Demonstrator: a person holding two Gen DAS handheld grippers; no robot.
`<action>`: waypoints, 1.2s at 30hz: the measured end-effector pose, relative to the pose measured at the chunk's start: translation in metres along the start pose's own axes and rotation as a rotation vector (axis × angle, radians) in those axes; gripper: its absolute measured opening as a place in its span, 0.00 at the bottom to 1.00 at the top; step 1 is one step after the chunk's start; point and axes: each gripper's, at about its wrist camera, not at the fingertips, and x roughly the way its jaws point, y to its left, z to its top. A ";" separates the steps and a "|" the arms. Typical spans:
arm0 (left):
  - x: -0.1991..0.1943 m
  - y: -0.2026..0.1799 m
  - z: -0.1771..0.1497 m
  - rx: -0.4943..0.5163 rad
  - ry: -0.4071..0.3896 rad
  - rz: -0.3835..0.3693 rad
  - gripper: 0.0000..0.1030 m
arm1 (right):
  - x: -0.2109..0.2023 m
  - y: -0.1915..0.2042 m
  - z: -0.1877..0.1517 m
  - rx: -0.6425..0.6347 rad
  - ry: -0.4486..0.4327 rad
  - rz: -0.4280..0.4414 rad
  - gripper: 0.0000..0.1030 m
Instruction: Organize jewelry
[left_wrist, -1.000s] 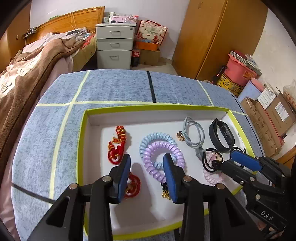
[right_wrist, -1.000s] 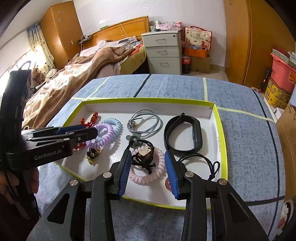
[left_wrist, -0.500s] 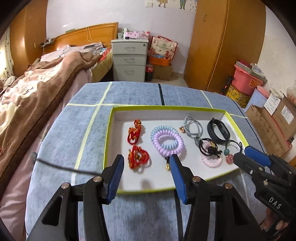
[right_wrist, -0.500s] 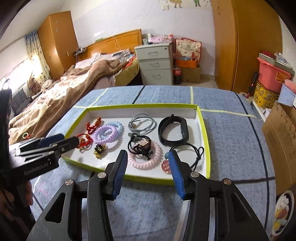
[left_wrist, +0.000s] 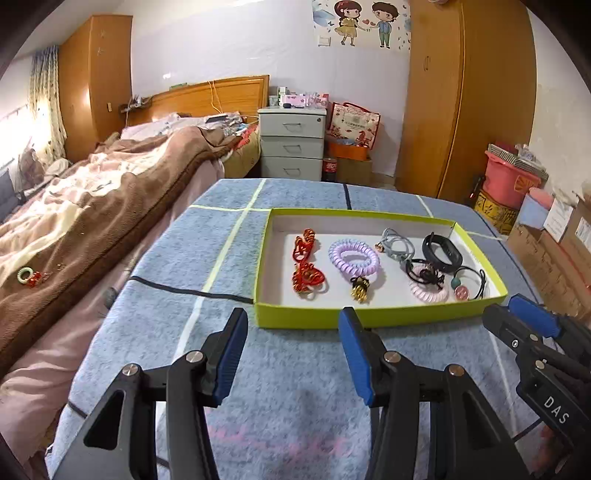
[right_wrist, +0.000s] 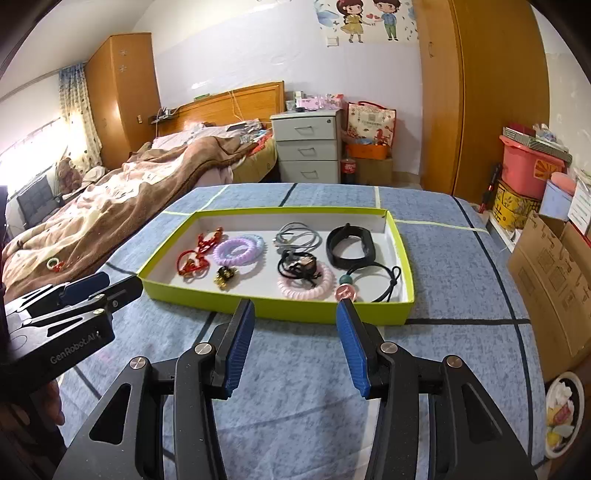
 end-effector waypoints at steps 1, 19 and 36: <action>-0.001 -0.001 -0.002 0.006 0.004 0.001 0.52 | -0.001 0.002 -0.001 -0.001 -0.004 -0.005 0.46; -0.017 -0.007 -0.015 -0.004 -0.026 -0.018 0.52 | -0.019 0.005 -0.010 0.040 -0.062 -0.017 0.46; -0.019 -0.008 -0.015 -0.009 -0.028 -0.029 0.52 | -0.020 0.009 -0.013 0.043 -0.052 -0.018 0.46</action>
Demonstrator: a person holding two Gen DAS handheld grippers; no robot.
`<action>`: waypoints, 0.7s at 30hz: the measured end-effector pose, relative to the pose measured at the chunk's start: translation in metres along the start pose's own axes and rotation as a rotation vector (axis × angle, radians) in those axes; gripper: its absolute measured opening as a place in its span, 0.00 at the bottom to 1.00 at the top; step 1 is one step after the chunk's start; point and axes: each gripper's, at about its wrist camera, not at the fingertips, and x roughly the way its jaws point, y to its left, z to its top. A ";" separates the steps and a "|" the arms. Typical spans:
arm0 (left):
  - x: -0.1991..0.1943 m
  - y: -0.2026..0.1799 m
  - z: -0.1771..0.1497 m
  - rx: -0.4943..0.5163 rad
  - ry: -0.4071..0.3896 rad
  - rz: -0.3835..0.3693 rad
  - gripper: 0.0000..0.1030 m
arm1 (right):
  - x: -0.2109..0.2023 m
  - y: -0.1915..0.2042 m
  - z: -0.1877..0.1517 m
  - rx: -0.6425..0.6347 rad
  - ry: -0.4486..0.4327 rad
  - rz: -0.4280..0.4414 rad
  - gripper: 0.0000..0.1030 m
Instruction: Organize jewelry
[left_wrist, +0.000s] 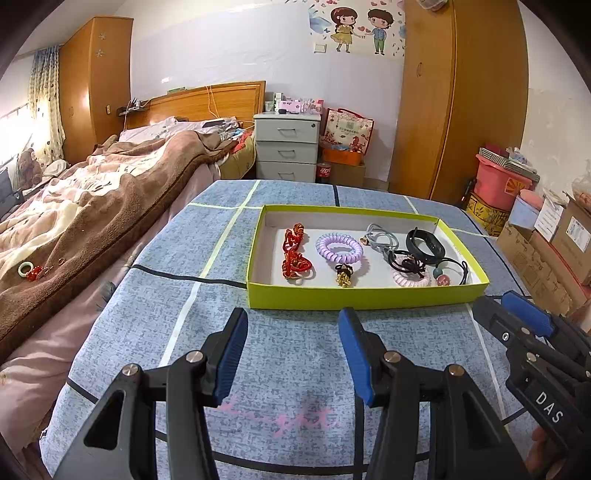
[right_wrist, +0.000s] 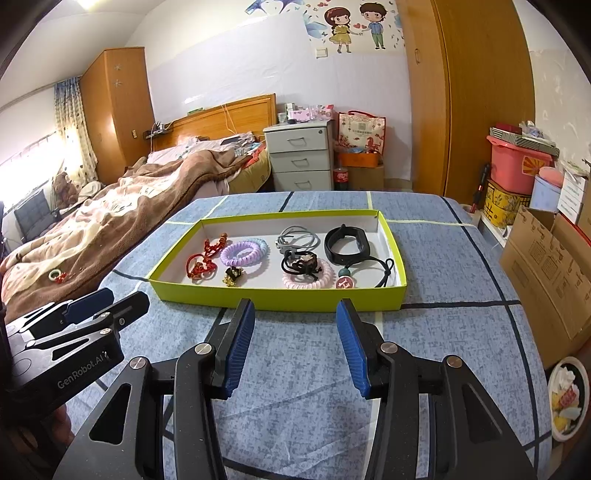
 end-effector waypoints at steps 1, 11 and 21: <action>-0.001 0.000 0.000 -0.001 -0.001 0.001 0.52 | 0.000 0.000 0.000 0.001 0.001 -0.001 0.46; -0.002 0.000 -0.001 0.002 -0.002 0.003 0.52 | 0.000 -0.001 -0.001 0.003 0.002 0.000 0.46; -0.004 0.001 -0.001 0.001 -0.008 0.007 0.52 | 0.000 0.000 -0.002 0.001 0.008 0.001 0.46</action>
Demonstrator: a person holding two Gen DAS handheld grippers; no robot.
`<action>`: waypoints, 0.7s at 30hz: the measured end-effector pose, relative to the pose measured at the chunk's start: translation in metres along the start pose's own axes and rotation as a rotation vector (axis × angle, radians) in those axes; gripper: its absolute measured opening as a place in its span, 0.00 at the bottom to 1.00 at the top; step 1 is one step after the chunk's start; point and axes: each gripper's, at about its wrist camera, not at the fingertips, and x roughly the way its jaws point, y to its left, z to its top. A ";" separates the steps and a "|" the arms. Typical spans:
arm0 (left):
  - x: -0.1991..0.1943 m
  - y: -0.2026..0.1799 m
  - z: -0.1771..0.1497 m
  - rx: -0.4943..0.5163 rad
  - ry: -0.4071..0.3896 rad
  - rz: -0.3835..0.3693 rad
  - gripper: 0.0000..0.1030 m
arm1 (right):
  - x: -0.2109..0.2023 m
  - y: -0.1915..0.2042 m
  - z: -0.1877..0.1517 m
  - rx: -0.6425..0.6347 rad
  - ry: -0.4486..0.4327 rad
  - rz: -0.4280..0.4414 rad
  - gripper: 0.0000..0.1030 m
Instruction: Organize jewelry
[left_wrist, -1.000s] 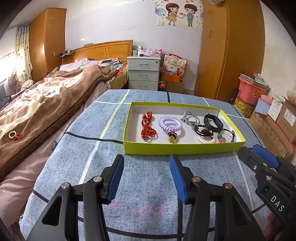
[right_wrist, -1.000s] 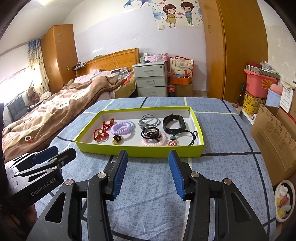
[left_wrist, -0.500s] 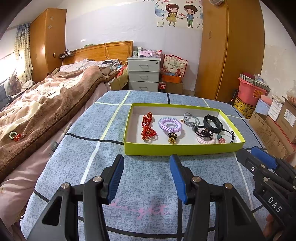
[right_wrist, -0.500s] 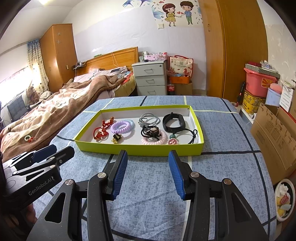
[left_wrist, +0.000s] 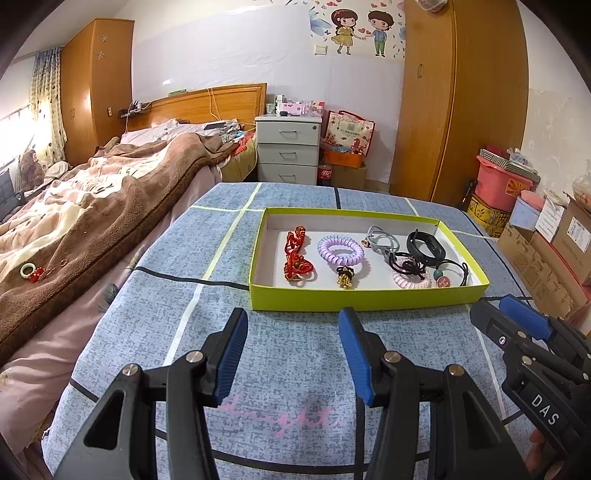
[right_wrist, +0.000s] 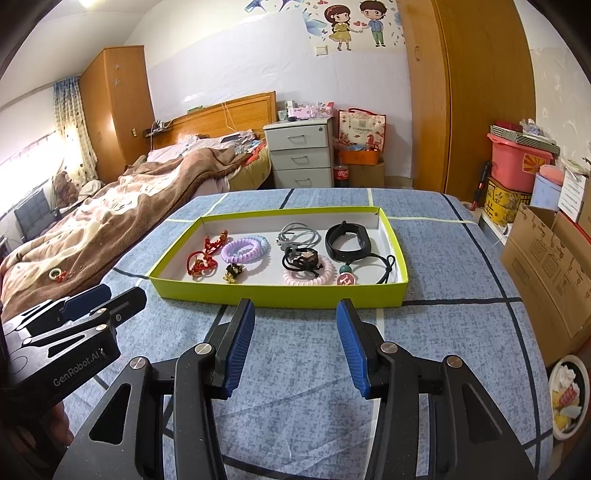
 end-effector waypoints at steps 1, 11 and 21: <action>0.000 0.000 0.001 -0.001 -0.001 0.000 0.52 | 0.000 0.000 0.000 0.000 0.000 0.000 0.46; -0.004 0.000 0.002 -0.001 -0.006 -0.002 0.52 | 0.000 0.000 -0.001 0.000 0.001 0.000 0.46; -0.004 0.000 0.002 0.002 -0.009 0.000 0.52 | 0.000 0.001 -0.001 0.001 0.003 -0.001 0.46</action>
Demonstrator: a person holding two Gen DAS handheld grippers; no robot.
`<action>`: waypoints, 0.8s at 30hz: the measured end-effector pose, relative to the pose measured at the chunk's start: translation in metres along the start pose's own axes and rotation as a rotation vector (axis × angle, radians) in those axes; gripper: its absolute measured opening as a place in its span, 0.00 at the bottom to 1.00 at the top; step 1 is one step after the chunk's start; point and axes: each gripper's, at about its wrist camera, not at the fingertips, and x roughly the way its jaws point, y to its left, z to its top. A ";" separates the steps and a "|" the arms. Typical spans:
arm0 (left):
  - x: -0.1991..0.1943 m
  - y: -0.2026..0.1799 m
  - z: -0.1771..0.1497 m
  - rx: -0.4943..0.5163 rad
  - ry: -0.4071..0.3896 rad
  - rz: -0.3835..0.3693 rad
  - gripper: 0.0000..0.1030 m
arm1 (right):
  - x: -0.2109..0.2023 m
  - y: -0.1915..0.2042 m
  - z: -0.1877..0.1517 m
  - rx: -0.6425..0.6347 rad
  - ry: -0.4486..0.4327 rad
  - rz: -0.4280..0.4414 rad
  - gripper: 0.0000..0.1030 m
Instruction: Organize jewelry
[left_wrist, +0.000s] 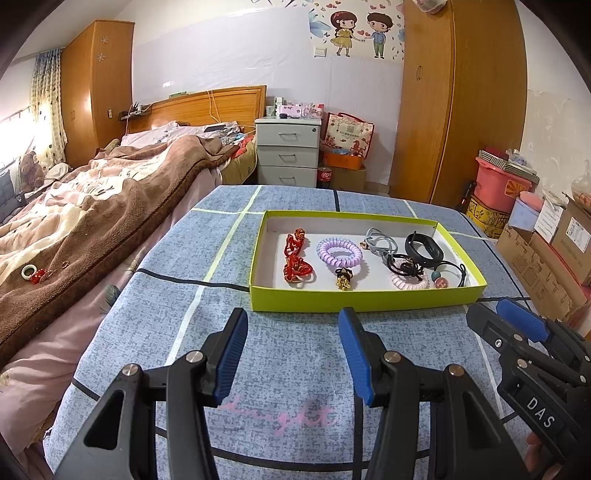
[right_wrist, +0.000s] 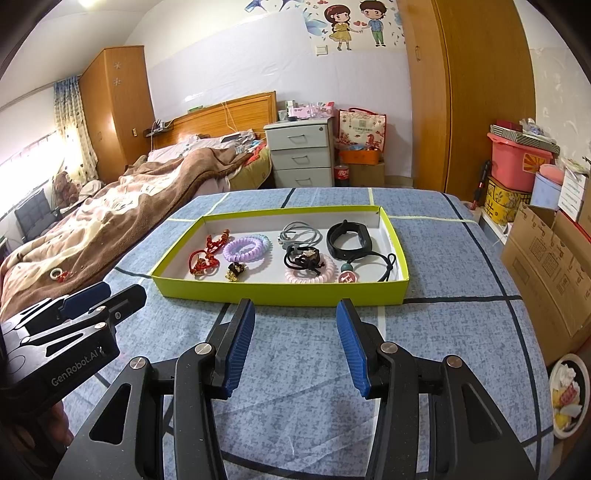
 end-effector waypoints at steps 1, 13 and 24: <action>0.000 0.000 0.000 -0.001 0.000 0.001 0.52 | 0.000 0.000 0.000 -0.001 0.000 0.001 0.46; -0.001 -0.001 -0.001 0.006 -0.002 -0.004 0.52 | -0.001 0.002 -0.001 0.001 0.001 0.001 0.46; 0.000 -0.004 0.000 -0.001 0.009 -0.010 0.52 | -0.001 0.003 -0.003 0.004 0.003 0.000 0.46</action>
